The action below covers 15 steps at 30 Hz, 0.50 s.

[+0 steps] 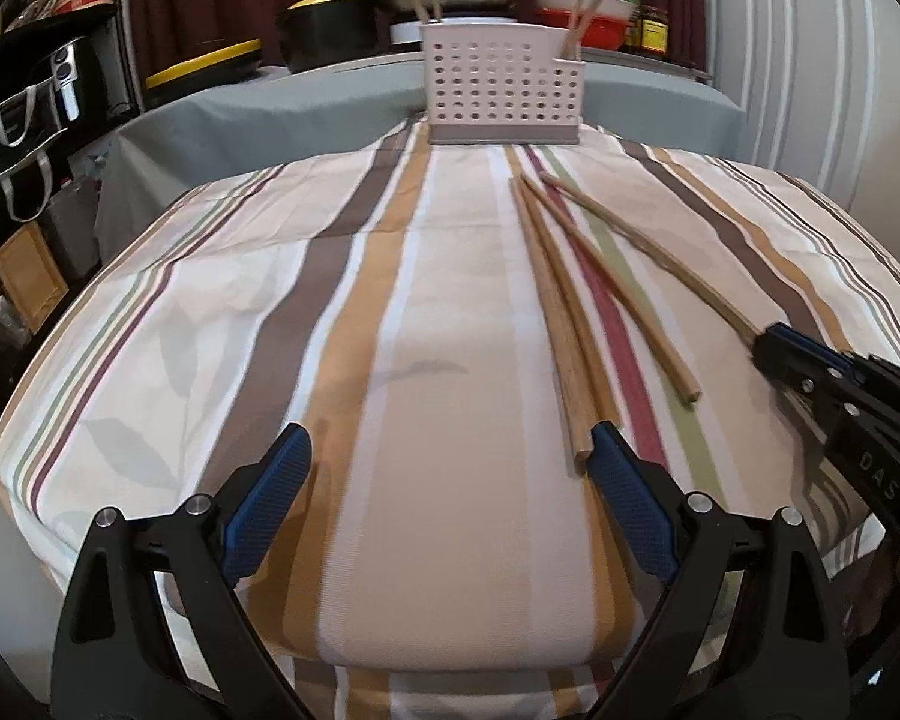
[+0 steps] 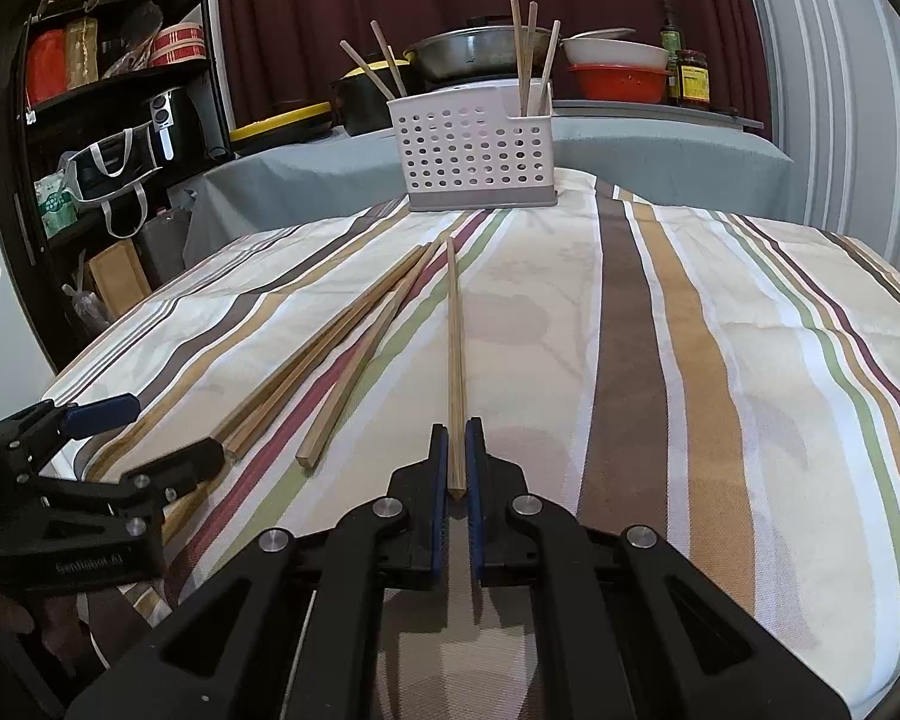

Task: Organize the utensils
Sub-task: 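Close the right tool on another chopstick while the left tool grasps one too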

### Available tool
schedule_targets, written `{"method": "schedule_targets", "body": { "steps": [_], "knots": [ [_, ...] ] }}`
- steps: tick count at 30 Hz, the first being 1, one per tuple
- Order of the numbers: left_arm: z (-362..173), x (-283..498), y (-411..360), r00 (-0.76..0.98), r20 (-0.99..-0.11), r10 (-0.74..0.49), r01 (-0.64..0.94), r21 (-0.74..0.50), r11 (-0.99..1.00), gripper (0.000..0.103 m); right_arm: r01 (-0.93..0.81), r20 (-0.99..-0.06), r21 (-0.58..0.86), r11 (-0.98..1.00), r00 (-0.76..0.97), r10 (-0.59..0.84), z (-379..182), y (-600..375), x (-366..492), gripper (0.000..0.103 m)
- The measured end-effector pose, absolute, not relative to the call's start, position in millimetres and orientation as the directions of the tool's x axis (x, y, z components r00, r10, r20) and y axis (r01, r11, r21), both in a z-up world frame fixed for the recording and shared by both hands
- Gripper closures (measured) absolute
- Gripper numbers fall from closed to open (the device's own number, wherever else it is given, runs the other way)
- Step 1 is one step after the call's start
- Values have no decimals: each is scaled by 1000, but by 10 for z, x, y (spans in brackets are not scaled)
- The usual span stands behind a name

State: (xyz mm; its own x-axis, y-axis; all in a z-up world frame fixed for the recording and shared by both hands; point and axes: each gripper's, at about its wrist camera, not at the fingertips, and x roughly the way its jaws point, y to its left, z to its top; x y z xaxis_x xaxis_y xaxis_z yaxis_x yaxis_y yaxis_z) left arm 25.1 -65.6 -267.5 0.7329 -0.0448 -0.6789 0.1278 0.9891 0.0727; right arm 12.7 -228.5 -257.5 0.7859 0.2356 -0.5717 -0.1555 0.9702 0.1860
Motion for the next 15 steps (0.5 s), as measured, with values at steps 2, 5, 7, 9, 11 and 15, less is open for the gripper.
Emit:
{"method": "schedule_targets", "body": {
  "steps": [2,5,7,9,11,15],
  "knots": [
    [-2676,258,-632,732,-681,-39,120,73,990,12,-155,-572,187,970,786,236,-2576,-2284,124,96],
    [-2678,262,-593,734,-678,-38,109,63,992,13,-155,-572,187,970,786,236,-2575,-2285,125,96],
    [-2682,285,-591,733,-678,-50,116,52,992,18,-155,-571,188,970,786,236,-2574,-2285,125,96],
    [-2682,298,-610,742,-668,-62,128,50,991,24,-155,-571,187,970,787,235,-2576,-2281,128,96],
    [-2691,302,-642,751,-654,-89,153,41,987,33,-155,-571,186,970,787,235,-2574,-2281,124,96],
    [-2702,281,-691,759,-636,-138,198,24,980,58,-155,-569,186,970,788,235,-2574,-2283,126,96]
  ]
}}
